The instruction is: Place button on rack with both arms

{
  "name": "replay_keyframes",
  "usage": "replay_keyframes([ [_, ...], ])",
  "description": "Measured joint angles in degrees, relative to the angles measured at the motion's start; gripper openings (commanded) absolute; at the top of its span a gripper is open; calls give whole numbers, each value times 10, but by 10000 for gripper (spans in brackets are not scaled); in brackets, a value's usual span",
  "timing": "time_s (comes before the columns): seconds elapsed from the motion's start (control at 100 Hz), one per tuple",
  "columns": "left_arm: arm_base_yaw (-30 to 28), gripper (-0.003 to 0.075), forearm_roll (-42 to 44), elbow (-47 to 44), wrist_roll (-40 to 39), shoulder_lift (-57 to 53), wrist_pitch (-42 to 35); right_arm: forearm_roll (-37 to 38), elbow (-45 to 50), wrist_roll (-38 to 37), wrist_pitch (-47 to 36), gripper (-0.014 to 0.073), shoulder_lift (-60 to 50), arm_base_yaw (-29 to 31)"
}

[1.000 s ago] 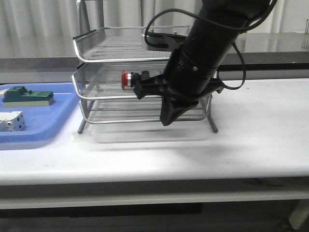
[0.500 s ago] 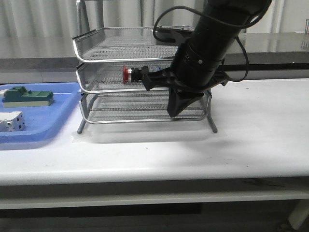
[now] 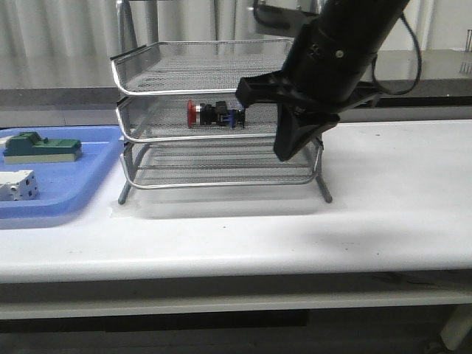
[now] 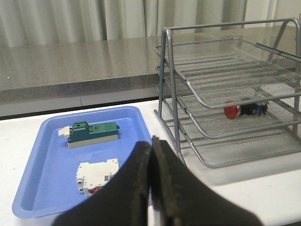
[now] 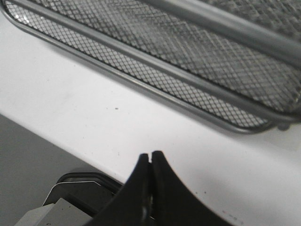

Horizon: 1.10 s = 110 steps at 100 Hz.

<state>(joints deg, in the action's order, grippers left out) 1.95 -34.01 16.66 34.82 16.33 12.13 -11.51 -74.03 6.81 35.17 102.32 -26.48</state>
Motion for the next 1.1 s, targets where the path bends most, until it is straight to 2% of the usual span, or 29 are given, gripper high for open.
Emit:
replay_keyframes([
  [0.28,0,-20,0,0,0,0,0,1,132,-9,-23,-67,-136,72],
  [0.68,0,-20,0,0,0,0,0,3,330,-17,-88,-67,-419,198],
  [0.86,0,-20,0,0,0,0,0,3,381,-17,-95,-67,-539,220],
  [1.1,0,-20,0,0,0,0,0,13,436,-17,-96,-67,-700,221],
])
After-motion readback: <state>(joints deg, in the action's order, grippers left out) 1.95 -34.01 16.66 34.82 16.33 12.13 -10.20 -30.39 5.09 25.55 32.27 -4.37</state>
